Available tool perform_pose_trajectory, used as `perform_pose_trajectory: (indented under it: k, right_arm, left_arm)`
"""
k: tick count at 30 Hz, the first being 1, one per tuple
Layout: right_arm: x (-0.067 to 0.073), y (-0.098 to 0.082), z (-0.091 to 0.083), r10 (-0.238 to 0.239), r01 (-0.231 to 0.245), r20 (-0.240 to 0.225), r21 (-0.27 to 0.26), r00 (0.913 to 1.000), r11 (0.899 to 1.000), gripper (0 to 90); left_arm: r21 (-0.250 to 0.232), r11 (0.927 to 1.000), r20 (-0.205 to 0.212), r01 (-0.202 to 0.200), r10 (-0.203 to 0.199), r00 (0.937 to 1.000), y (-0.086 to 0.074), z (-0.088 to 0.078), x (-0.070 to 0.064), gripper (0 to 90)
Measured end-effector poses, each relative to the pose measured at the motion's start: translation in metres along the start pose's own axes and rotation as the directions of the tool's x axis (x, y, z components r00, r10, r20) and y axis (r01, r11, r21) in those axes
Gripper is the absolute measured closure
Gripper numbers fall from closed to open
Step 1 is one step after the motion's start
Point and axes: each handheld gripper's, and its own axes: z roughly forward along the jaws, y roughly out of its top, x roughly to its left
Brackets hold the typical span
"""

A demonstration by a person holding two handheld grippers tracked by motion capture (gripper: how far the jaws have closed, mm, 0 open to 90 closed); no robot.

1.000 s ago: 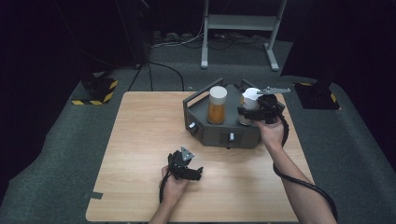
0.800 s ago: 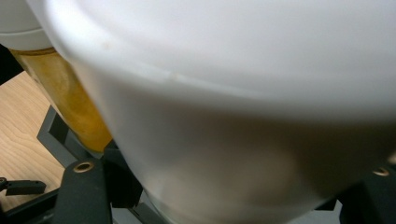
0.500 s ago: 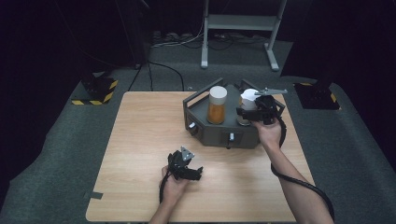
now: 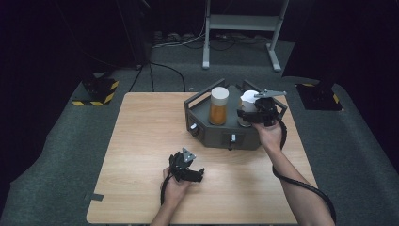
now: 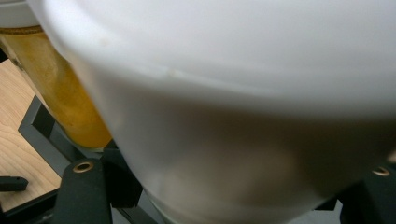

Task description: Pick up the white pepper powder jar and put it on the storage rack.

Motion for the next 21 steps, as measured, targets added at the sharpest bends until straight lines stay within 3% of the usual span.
perform_pose_trajectory:
  k: [5, 21]
  right_arm:
    - [0.0042, -0.0004, 0.0, -0.021, 0.021, 0.009, 0.003, 0.9997, 1.0, 30.5]
    - [0.0027, -0.0007, 0.0, -0.005, 0.005, 0.003, 0.002, 1.0, 1.0, 29.5]
  left_arm:
    - [0.0, 1.0, -0.001, 0.0, 0.0, 1.0, 0.0, 0.0, -0.0002, 5.1]
    - [0.0, 1.0, -0.002, 0.0, 0.0, 1.0, -0.0001, 0.0, -0.0004, 5.1]
